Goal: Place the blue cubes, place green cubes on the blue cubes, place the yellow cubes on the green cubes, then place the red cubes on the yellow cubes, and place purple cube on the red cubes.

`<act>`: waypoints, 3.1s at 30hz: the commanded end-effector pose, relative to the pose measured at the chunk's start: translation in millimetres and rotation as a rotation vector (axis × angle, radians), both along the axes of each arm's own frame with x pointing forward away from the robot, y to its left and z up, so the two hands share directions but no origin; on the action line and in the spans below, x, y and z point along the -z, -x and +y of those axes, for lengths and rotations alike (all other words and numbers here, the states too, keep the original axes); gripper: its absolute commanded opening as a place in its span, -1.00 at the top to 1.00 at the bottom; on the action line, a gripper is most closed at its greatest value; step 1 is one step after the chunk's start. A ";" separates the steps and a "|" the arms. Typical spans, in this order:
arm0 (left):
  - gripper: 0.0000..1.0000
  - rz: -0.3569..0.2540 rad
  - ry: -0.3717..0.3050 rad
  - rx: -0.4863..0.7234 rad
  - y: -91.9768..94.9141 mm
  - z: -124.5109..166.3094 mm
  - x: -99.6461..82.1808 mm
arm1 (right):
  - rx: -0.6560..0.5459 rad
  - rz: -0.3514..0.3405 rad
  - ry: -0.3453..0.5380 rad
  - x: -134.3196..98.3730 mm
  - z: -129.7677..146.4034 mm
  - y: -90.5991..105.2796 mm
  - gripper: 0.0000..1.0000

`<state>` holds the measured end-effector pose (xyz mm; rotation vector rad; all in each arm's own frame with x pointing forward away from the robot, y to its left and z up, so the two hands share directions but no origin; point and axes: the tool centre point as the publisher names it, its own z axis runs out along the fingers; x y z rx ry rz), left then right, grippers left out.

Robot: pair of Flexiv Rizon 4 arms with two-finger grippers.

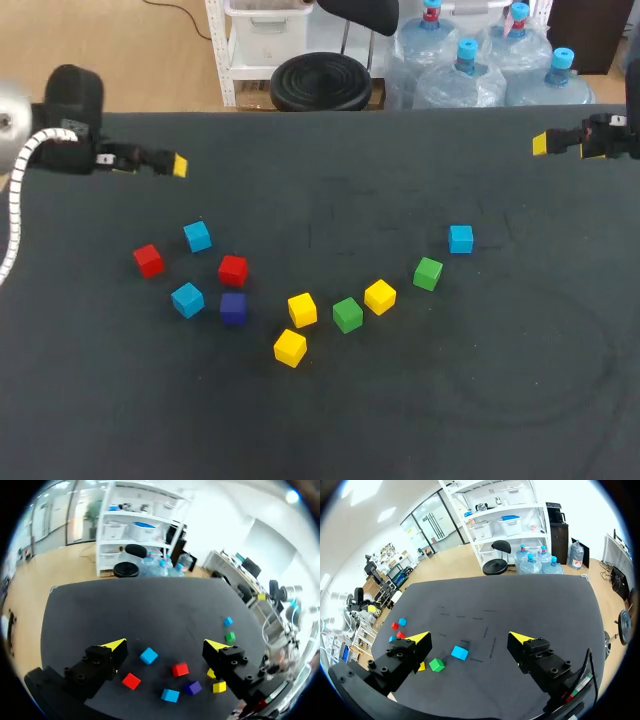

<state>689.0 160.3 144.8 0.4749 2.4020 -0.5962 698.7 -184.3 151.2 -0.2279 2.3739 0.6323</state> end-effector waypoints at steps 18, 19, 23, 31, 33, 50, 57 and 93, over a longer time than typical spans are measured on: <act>-1.00 0.107 -0.261 0.286 3.7 -31.1 17.2 | -0.002 0.000 -0.002 0.9 -0.6 -1.0 -1.00; -1.00 0.107 -0.261 0.286 3.7 -31.1 17.2 | -0.002 0.000 -0.002 0.9 -0.6 -1.0 -1.00; -1.00 0.093 -0.309 0.265 4.3 -29.1 13.7 | -0.002 0.000 -0.002 0.9 -0.6 -1.0 -1.00; -1.00 0.146 -0.634 0.624 -15.9 -62.8 24.3 | -0.002 0.000 -0.002 0.9 -0.6 -1.0 -1.00; -1.00 0.181 -0.602 0.641 -15.3 -61.9 35.5 | -0.002 0.000 -0.002 0.9 -0.6 -1.0 -1.00; -1.00 0.306 -0.627 0.622 27.1 -33.3 87.3 | -0.002 0.000 -0.002 0.9 -0.6 -1.0 -1.00; -1.00 0.310 -0.679 0.650 18.2 -39.6 97.7 | -0.002 0.000 -0.002 0.9 -0.6 -1.0 -1.00; -1.00 0.385 -0.763 0.689 -1.0 -20.4 133.3 | -0.002 0.000 -0.002 0.9 -0.6 -1.0 -1.00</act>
